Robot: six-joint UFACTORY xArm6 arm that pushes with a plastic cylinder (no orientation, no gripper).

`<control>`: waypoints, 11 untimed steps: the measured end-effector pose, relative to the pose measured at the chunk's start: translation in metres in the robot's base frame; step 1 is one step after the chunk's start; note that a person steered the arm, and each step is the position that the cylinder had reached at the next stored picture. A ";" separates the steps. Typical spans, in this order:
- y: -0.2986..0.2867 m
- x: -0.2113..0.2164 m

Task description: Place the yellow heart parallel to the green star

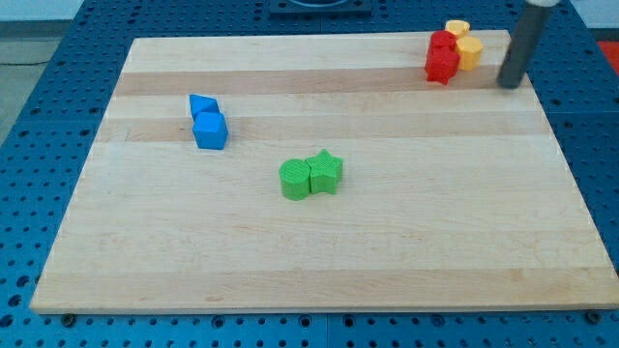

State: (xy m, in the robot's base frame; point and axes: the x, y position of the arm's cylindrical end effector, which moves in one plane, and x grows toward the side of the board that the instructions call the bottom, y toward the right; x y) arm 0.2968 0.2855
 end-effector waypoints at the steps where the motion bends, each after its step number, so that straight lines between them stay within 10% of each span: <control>1: 0.013 -0.056; 6: -0.118 -0.101; 11: -0.289 0.002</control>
